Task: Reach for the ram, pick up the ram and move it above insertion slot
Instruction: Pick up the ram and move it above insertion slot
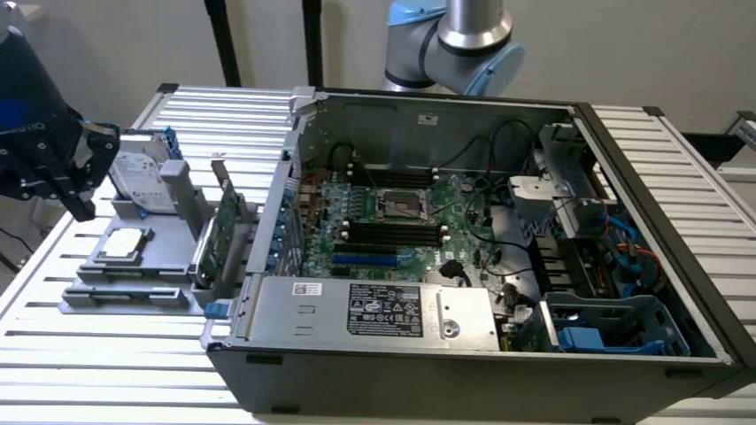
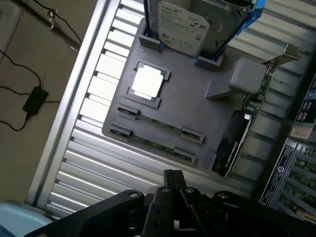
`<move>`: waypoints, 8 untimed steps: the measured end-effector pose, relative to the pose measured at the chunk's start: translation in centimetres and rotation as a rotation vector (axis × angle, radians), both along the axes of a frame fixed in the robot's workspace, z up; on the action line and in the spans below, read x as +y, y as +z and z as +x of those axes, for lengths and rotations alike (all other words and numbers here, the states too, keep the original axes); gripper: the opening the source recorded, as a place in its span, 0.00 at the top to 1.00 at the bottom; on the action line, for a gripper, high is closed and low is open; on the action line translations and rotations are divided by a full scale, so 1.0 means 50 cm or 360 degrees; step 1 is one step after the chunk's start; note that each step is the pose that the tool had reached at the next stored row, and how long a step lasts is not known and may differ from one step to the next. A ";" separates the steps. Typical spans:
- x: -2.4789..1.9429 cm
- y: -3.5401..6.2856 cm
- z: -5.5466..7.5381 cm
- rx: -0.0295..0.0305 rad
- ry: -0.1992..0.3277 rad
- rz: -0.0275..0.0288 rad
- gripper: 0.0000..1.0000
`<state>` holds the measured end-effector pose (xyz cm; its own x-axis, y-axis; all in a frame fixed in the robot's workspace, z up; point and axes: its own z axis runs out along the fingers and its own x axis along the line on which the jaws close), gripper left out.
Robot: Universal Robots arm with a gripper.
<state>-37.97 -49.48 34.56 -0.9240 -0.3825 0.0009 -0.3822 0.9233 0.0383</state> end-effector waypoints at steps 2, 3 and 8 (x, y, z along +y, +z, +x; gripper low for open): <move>0.0000 0.000 0.000 0.00000 0.0056 0.00000 0.89; 0.0000 0.000 0.000 0.00000 0.0086 0.00000 0.89; 0.0000 0.000 0.000 0.00000 0.0230 0.00000 0.89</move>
